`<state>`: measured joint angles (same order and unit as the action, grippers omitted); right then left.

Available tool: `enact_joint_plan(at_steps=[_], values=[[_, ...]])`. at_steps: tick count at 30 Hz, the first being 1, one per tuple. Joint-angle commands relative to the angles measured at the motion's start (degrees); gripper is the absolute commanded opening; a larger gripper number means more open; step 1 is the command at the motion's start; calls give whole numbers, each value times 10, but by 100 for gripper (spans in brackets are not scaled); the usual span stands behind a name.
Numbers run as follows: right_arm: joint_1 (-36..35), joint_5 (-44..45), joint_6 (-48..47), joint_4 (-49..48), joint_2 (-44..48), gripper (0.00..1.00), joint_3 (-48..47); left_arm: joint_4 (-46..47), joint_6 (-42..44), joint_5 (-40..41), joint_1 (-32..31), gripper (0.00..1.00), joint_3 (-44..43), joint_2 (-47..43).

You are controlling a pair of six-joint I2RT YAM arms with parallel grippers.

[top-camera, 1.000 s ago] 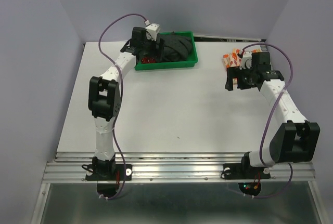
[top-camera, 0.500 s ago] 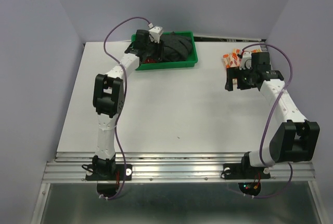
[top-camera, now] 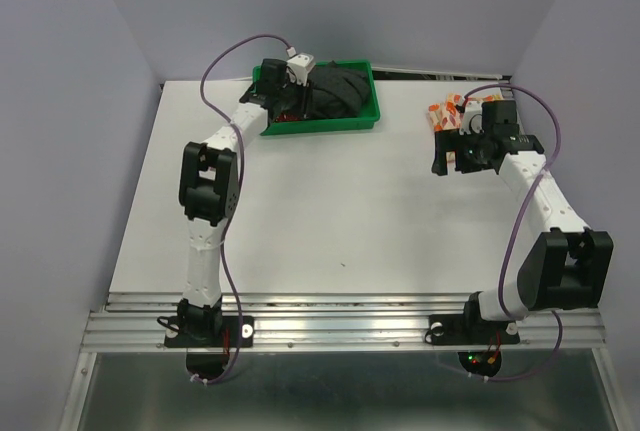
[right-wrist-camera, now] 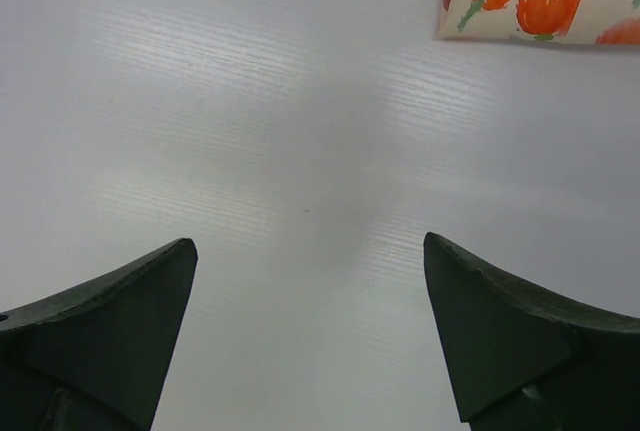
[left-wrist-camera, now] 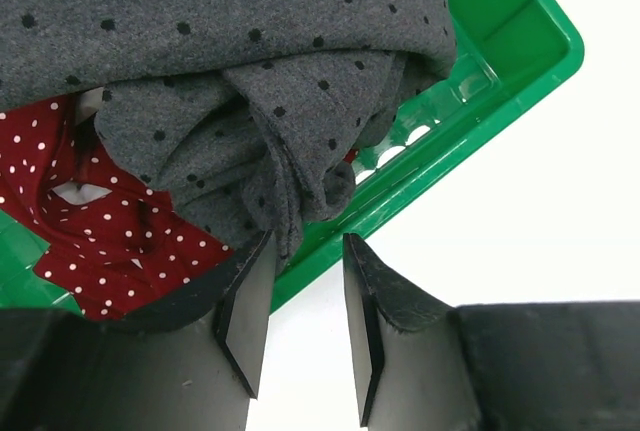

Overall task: Fold and stack the skirts
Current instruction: Grab the skirt from the pile

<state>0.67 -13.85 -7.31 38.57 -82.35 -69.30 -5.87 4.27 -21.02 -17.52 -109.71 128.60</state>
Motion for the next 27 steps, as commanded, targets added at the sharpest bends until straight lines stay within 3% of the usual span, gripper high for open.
enact_joint_plan(at_steps=[1, 7, 10, 13, 15, 16, 22, 27], values=[[0, 1, -7, -9, -2, 100, -22, -4, 17, 11, 3, 44, -48, 3], [0, 5, -7, -9, -4, 100, -21, -10, 19, 29, 3, 43, -79, 41], [0, 6, -6, -9, -4, 100, -22, -12, 20, 37, 3, 37, -99, 53], [0, 9, -6, -9, -4, 100, -23, -21, 21, 44, 3, 28, -118, 68], [0, 8, -6, -9, -4, 100, -24, -27, 21, 45, 3, 15, -125, 69], [0, 8, -6, -9, -3, 100, -24, -30, 18, 45, 2, 0, -131, 67], [0, 7, -4, -10, 4, 100, -29, -36, 16, 22, 3, 0, -138, 13], [0, -2, -2, -14, 14, 100, -25, -77, 20, 47, 3, 0, -251, -33]])
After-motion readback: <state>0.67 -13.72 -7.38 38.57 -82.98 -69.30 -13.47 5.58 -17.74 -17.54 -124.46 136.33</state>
